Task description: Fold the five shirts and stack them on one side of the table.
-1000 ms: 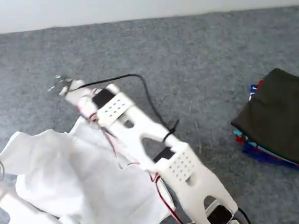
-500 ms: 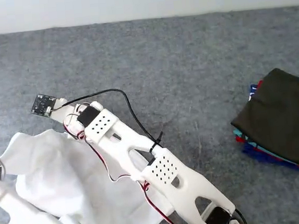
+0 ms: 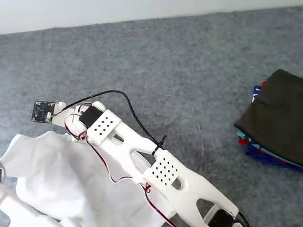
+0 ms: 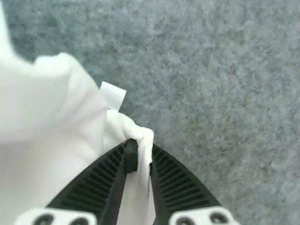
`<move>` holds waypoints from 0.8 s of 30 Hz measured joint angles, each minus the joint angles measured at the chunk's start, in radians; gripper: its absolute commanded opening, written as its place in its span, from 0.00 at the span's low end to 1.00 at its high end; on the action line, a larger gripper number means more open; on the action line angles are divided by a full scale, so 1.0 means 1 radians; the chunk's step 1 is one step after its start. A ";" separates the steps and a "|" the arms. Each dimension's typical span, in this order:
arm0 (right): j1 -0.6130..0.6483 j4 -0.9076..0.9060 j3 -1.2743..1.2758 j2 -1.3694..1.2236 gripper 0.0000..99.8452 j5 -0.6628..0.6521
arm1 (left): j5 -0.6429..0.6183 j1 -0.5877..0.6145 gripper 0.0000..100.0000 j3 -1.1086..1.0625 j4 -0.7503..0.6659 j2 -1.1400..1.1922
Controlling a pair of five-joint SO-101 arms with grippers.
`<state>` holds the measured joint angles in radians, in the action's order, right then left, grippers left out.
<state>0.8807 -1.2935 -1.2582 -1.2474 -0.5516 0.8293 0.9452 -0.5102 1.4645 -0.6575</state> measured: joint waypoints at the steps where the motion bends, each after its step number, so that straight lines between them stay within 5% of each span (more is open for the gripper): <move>1: -0.009 -0.028 -0.011 0.000 0.01 -0.002 | 0.000 0.000 0.01 0.000 0.000 0.000; 16: -0.356 -0.382 -0.353 -0.003 0.01 -0.015 | -0.020 -0.104 0.01 0.000 -0.091 0.000; 24: -0.496 -0.351 -0.384 0.074 0.01 -0.015 | -0.167 -0.318 0.01 0.000 -0.427 0.014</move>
<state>0.3851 -1.6448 -1.6418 -1.1738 -0.5669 0.6621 0.6276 -0.5102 1.0380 -0.6437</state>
